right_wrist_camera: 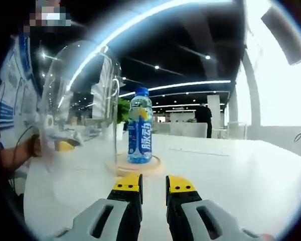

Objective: Open the cover put in the Mizone put the cover back on

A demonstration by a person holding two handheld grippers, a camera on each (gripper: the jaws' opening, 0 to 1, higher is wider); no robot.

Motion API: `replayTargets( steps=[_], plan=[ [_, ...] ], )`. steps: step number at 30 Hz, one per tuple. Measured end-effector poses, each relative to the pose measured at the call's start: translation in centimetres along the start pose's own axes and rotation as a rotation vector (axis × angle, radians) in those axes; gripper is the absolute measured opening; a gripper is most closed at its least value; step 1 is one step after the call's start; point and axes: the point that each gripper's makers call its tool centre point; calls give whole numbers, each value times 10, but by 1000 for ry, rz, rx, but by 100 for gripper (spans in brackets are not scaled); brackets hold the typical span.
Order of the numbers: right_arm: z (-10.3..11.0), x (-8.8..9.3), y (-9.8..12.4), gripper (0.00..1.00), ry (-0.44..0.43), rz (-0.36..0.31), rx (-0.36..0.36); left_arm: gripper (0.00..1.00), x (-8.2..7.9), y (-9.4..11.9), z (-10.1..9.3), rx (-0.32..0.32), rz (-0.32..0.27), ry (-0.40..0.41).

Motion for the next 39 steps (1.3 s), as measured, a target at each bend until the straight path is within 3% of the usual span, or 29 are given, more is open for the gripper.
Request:
replayTargets(
  steps=[21,33,39],
  plan=[
    [2,3,0,11,42,19,-4,21,1,-1,0,0,7,-7],
    [-3,-3,3,12,-45,-13,-26,20,-1,0,-7,41,-4,26],
    [0,-4,3,13,-41,-16,-39,23,-6,1,-10,54,-30,25]
  ],
)
Point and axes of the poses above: the point that each gripper's makers call its tool centre point, and the gripper's own axes: y roughly backward along the fingers, z roughly to its left, x roughly out of its underside, and after that the axes turned 9 degrees about -y, right-handed
